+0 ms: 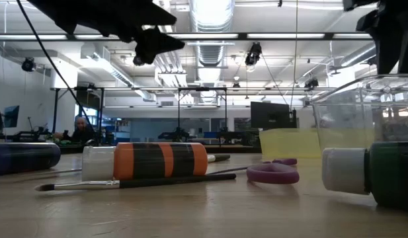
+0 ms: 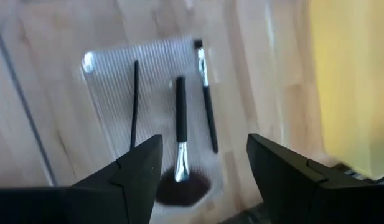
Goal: Pick & Place Paint Supplies
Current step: Put the eyeshadow brush into the transparent bin
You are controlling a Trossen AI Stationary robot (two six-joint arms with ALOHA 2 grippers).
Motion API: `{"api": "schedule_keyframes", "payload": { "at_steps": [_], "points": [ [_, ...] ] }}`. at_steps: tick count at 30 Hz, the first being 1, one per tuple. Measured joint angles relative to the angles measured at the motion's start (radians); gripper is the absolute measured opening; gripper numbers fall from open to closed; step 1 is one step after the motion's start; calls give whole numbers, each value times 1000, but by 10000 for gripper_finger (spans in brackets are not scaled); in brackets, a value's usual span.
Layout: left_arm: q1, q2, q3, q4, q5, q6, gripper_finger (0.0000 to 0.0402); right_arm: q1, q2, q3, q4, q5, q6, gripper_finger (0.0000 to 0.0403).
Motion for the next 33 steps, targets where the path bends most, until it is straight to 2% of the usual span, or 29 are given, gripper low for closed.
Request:
{"api": "schedule_keyframes", "payload": {
  "at_steps": [5,12,17,25,30,33],
  "points": [
    [-44,0,0,45,16,126,307,60,-41,0,28,135,53,234],
    [-91,6,0,60,80,120,307,101,-116,0,129,273,45,234],
    [-157,53,0,1,81,112,307,116,-153,0,145,329,43,234],
    [-251,208,45,-98,-28,60,307,120,-181,0,149,402,54,234],
    [-304,306,86,-99,-30,27,307,121,-183,0,151,402,59,234],
    [-333,358,101,-104,7,1,307,129,-183,0,151,402,69,234]
  ]
}}
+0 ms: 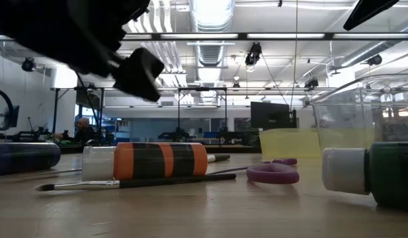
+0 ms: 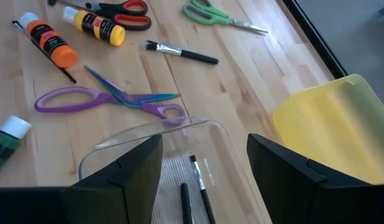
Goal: Pick & Place Paint Supplies
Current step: Put the eyeshadow brush into the transparent bin
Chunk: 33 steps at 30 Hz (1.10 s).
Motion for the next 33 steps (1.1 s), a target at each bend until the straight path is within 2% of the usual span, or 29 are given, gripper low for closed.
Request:
{"api": "schedule_keyframes", "payload": {
  "at_steps": [5,9,11,15,20,27,33],
  "points": [
    [-37,41,14,-1,109,-73,307,0,-2,0,2,-2,0,234],
    [-52,42,14,0,240,-171,306,0,-7,0,10,-2,-1,234],
    [-56,42,14,-2,268,-236,304,0,-7,0,13,-4,0,234],
    [-57,46,14,-34,271,-367,289,0,-6,0,16,-4,3,234],
    [-46,47,14,-72,261,-531,241,0,-6,0,19,-4,7,234],
    [-45,47,14,-83,259,-556,166,0,-6,0,24,-5,7,234],
    [-49,47,14,-82,234,-552,141,0,-6,0,30,-7,7,234]
  ]
}}
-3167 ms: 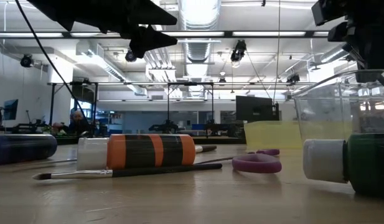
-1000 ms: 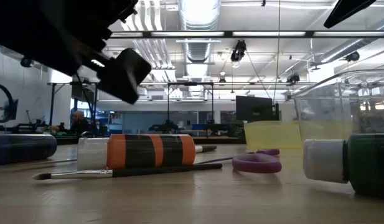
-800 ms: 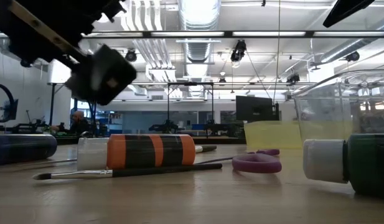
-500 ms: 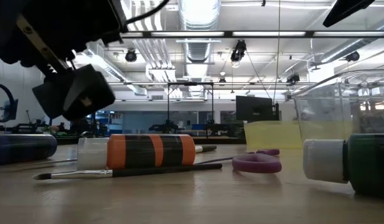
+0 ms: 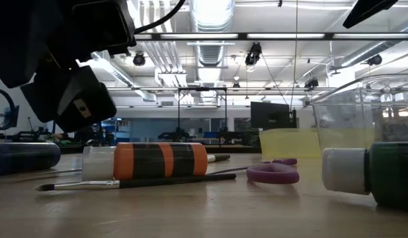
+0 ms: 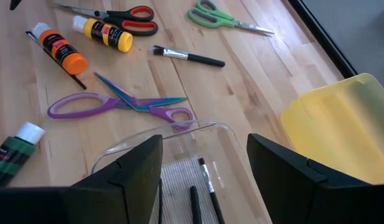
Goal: Pick & Place Paint Supplies
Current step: Put the eyeshadow brush into the transparent bin
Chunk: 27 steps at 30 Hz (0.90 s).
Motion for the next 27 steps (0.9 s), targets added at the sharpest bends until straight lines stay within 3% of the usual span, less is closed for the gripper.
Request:
{"api": "schedule_keyframes", "payload": {
  "at_steps": [7,16,27],
  "points": [
    [0,74,6,-10,-19,11,140,4,0,0,6,-1,-4,234],
    [-3,189,102,-63,-16,34,140,6,0,0,9,-1,-4,234],
    [-10,231,156,-134,-21,-27,140,7,0,0,11,0,-10,234]
  ]
}}
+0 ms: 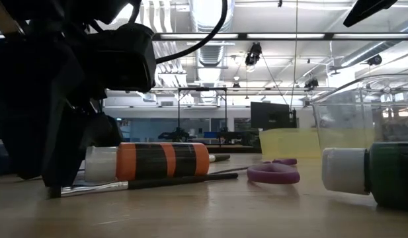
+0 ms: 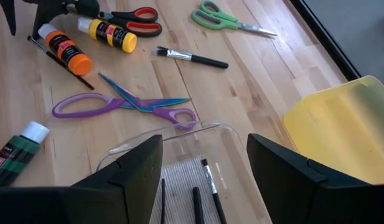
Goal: Pick & Place Paint Supplies
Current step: Put the eyeshadow brush into the transparent bin
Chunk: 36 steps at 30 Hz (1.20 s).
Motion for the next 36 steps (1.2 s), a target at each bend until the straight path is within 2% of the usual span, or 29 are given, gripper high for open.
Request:
{"api": "schedule_keyframes", "payload": {
  "at_steps": [36],
  "points": [
    [-29,23,-2,9,-9,-135,140,0,0,0,1,1,3,234]
  ]
}}
